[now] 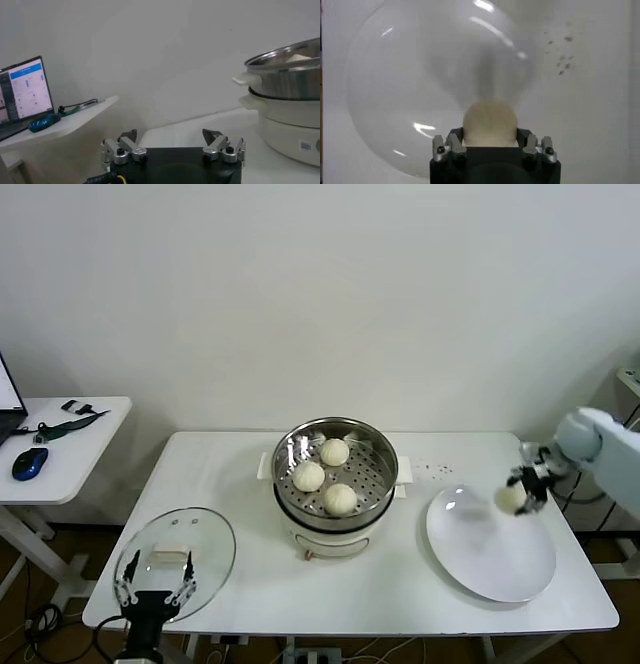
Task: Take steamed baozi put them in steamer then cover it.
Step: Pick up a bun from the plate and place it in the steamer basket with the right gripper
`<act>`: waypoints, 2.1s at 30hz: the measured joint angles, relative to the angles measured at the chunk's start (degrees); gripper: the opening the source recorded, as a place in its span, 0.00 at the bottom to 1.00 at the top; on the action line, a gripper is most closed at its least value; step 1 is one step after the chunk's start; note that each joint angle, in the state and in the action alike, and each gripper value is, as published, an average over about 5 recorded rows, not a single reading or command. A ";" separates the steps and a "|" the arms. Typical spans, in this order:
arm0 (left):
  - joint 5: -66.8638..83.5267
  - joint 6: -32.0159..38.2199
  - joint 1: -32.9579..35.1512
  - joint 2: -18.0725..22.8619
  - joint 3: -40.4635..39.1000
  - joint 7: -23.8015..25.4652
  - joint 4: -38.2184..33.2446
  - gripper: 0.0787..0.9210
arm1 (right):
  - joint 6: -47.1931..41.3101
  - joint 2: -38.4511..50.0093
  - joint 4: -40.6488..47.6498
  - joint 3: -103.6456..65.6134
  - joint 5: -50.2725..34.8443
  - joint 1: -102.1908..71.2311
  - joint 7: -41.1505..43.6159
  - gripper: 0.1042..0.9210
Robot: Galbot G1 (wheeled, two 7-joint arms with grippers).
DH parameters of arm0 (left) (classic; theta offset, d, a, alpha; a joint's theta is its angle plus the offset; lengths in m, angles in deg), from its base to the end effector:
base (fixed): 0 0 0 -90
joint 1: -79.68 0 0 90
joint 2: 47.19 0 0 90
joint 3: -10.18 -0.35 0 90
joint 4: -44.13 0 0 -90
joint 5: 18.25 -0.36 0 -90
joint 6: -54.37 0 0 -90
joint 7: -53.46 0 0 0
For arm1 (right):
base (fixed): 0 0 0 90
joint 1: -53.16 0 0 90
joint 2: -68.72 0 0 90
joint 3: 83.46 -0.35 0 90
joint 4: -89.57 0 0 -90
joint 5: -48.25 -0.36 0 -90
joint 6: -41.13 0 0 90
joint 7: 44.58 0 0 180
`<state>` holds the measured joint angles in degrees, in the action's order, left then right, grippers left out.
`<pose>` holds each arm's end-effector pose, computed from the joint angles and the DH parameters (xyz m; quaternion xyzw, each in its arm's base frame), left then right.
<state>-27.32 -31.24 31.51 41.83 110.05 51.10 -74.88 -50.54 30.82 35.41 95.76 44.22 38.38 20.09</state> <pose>0.1148 0.0570 -0.3369 0.0713 -0.9850 -0.1385 0.0747 0.5567 -0.2633 -0.1428 0.4633 -0.5695 0.5212 0.4352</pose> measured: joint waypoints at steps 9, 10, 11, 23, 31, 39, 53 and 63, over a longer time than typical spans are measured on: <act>0.10 0.00 0.02 -0.52 -1.26 0.13 -0.34 0.88 | -3.98 -7.56 -1.87 17.06 -17.33 19.26 -0.94 0.71; 0.07 0.01 0.08 -0.60 -1.47 0.15 -0.40 0.88 | -4.51 -8.55 -2.16 18.64 -19.29 20.93 -1.10 0.71; 0.03 0.02 0.17 -0.68 -1.68 0.17 -0.48 0.88 | -5.06 -9.55 -2.43 20.16 -21.24 22.48 -1.28 0.71; -0.30 0.05 0.62 -1.94 -4.54 0.27 -1.76 0.88 | -11.42 -21.27 -6.73 31.32 -36.69 30.77 -5.46 0.71; -0.24 -0.43 -0.17 -1.85 -4.91 0.28 -2.17 0.88 | -14.06 -26.77 -8.78 34.23 -39.30 29.14 -8.57 0.72; -0.25 -0.99 -1.20 -1.50 -5.15 0.29 -1.94 0.88 | -15.53 -29.06 -8.68 34.69 -38.65 25.34 -10.54 0.73; -0.78 -1.53 -2.27 -1.16 -5.41 0.32 -1.36 0.88 | -16.23 -30.58 -6.50 32.95 -34.16 19.96 -11.35 0.75; -0.99 -1.52 -2.33 -1.16 -5.37 0.31 -1.28 0.88 | -16.85 -29.62 -6.74 31.59 -33.17 19.15 -11.73 0.88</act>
<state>-28.31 -32.76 29.17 40.67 104.68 51.42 -76.16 -67.39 1.20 28.67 127.35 11.05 57.53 8.36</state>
